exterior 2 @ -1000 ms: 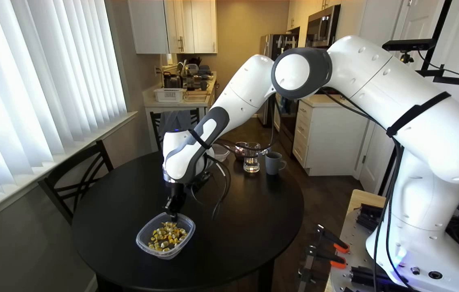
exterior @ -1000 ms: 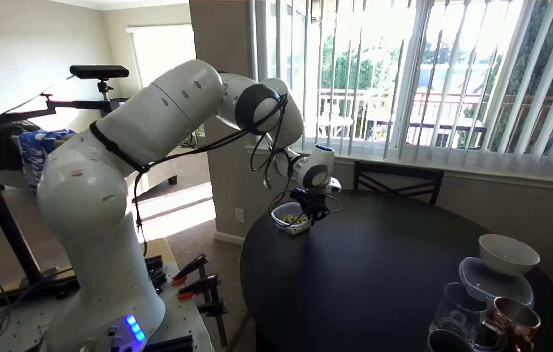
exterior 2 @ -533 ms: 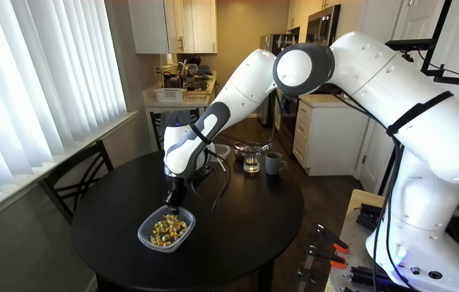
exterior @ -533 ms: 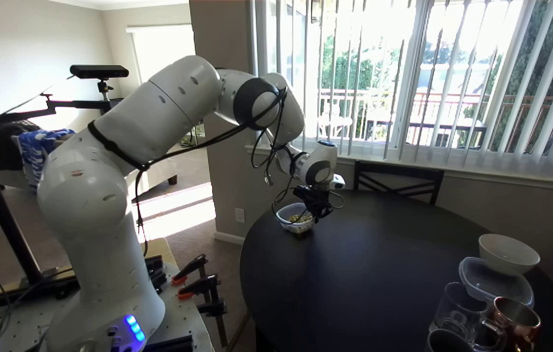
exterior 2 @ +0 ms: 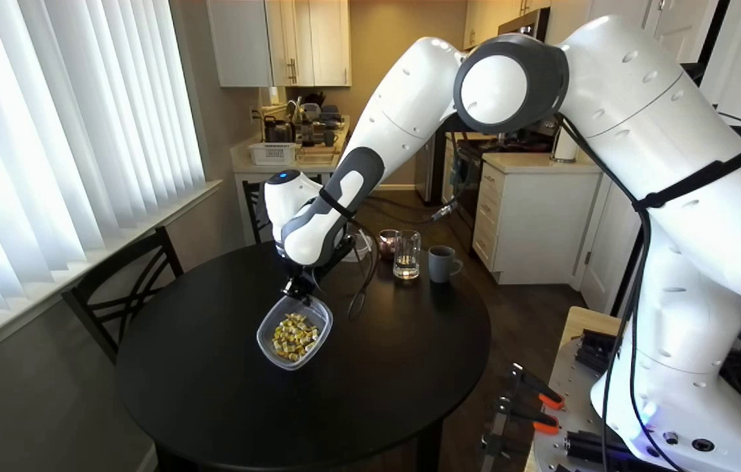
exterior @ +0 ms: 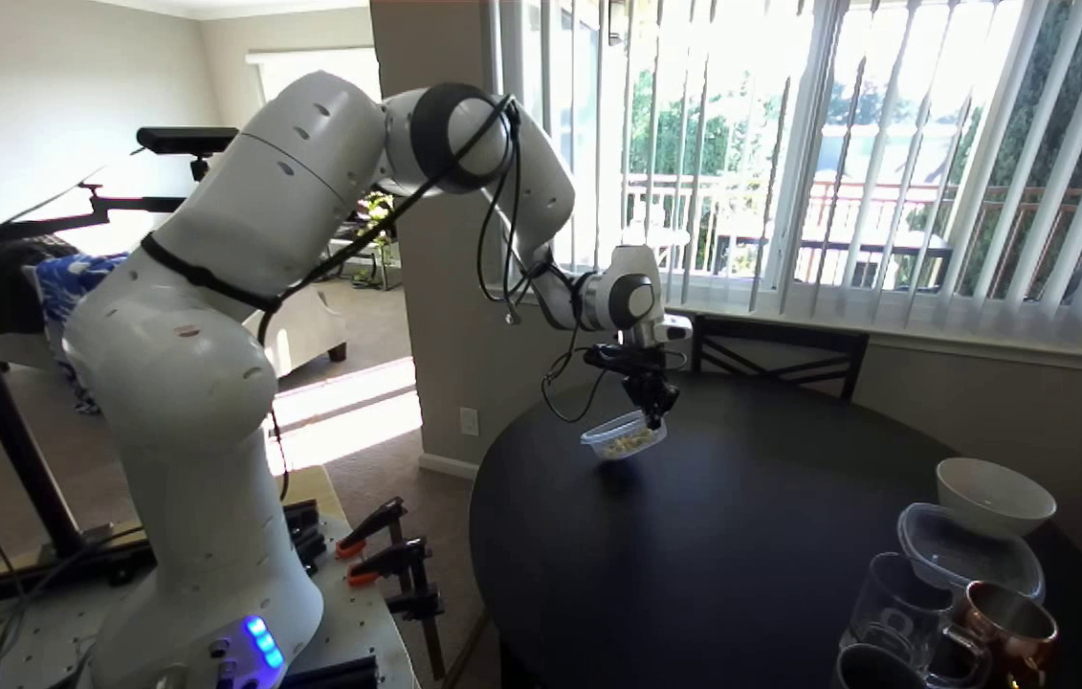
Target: Empty the plastic bowl
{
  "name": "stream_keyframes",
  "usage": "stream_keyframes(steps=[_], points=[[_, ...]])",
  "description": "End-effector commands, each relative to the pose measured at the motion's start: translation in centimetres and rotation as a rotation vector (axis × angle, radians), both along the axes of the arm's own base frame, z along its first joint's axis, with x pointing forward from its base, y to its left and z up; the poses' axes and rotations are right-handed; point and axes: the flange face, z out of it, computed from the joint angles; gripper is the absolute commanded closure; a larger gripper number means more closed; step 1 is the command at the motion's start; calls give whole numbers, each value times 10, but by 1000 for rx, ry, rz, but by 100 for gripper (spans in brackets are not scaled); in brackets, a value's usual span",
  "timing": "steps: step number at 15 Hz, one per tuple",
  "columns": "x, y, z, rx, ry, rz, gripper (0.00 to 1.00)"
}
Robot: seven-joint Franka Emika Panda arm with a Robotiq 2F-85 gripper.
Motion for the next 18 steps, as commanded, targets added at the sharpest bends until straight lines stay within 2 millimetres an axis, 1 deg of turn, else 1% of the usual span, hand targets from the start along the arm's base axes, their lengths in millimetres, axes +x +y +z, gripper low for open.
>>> stream_keyframes(steps=[1,7,10,12,13,15,18], points=[[-16,-2,26,-168,20,-116,98],[-27,0,42,-456,114,-287,98],[-29,6,48,-610,147,-364,98],[-28,14,49,-710,177,-408,98],[-26,19,48,-758,189,-432,98],[-22,22,44,-849,213,-480,98],[-16,18,29,-984,249,-548,98]])
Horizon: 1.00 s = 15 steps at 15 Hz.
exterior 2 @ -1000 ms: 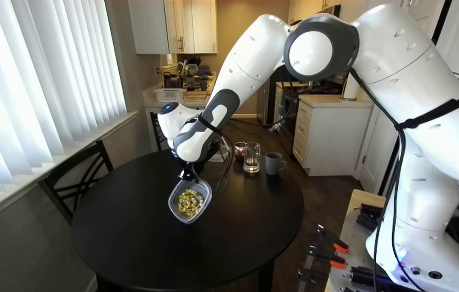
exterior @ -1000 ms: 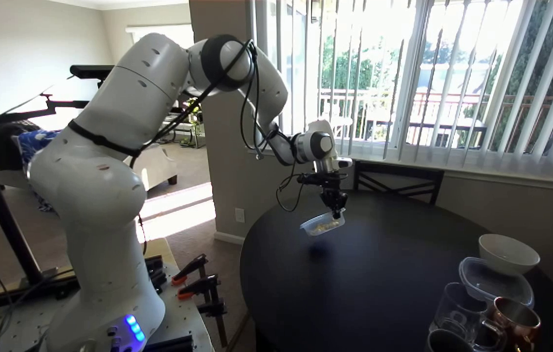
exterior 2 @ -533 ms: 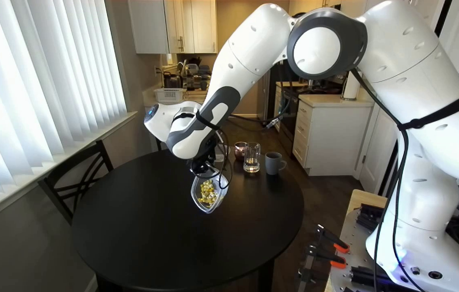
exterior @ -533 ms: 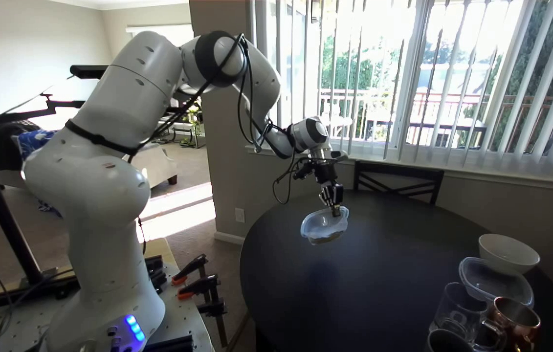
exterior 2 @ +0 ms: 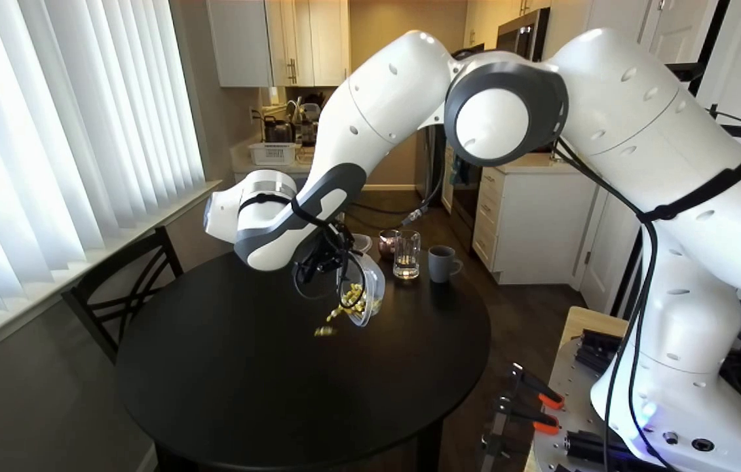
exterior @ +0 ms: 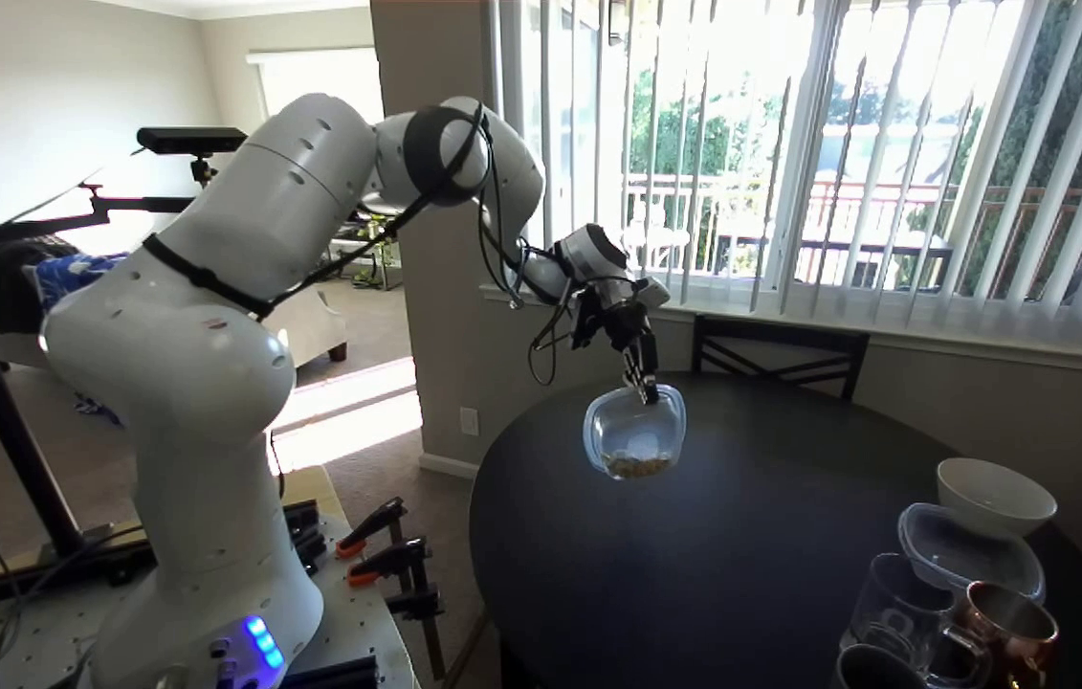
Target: Empty the plastic bowl
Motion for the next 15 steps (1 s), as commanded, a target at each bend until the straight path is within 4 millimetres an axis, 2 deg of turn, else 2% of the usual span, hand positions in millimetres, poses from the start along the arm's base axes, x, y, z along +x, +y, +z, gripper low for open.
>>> stream_keyframes(steps=[1,7,15], points=[[12,-5,-20,-173,37,-79,98],[6,-8,-36,-438,145,-185,98],[13,-14,-61,-436,149,-193,98]])
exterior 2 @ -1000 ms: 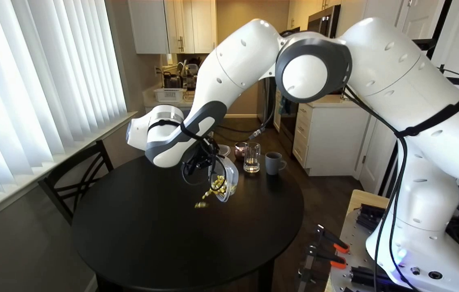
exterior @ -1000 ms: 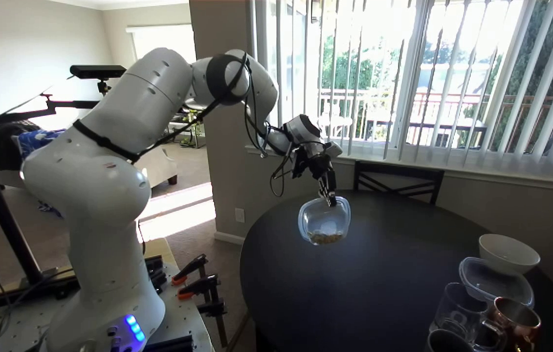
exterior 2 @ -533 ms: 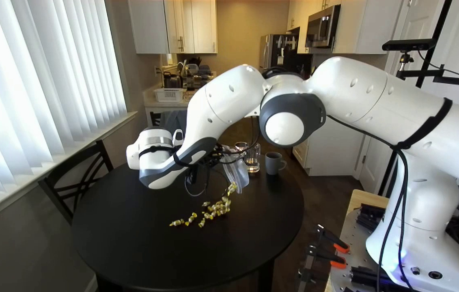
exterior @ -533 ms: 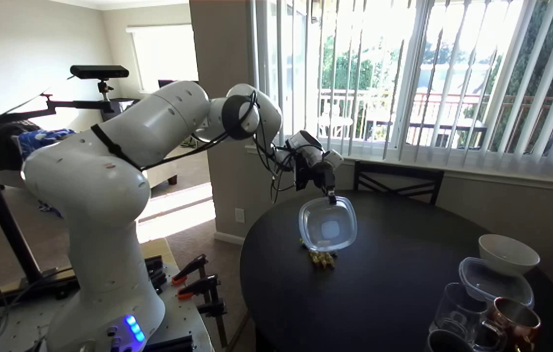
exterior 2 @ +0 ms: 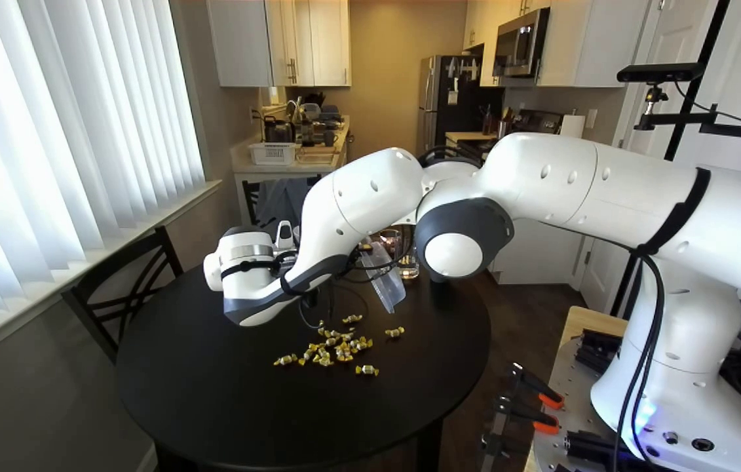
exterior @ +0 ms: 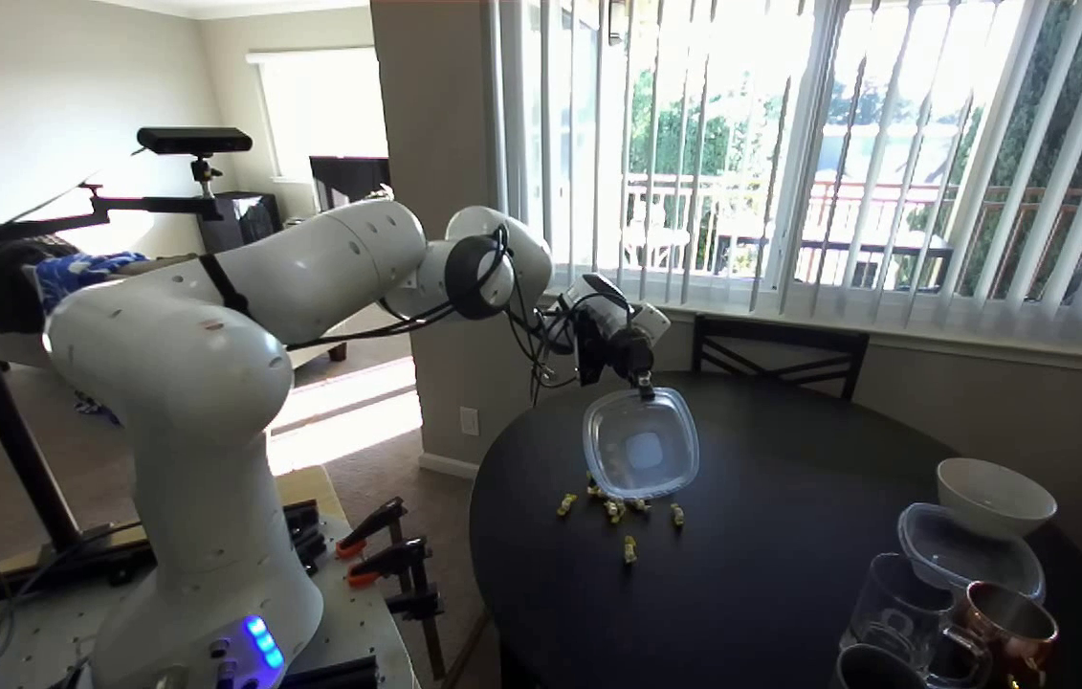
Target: Empty the plastic bowl
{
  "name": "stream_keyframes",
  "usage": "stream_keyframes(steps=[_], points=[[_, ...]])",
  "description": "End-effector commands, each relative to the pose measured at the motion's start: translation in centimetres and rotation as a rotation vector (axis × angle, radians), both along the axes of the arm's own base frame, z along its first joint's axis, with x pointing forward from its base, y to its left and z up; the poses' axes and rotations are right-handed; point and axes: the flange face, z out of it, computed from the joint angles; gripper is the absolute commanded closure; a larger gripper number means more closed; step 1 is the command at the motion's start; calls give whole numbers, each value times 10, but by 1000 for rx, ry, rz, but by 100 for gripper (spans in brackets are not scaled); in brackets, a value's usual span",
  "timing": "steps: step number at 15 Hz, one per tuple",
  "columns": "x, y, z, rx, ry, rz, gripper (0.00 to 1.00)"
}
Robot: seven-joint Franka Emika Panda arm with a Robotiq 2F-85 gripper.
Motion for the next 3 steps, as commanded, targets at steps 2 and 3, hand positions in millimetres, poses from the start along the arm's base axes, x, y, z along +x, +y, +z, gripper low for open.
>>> stream_keyframes(steps=[2,3], points=[[8,-12,-5,12,-6,-19,98],[8,-14,-6,10,-7,-21,98]])
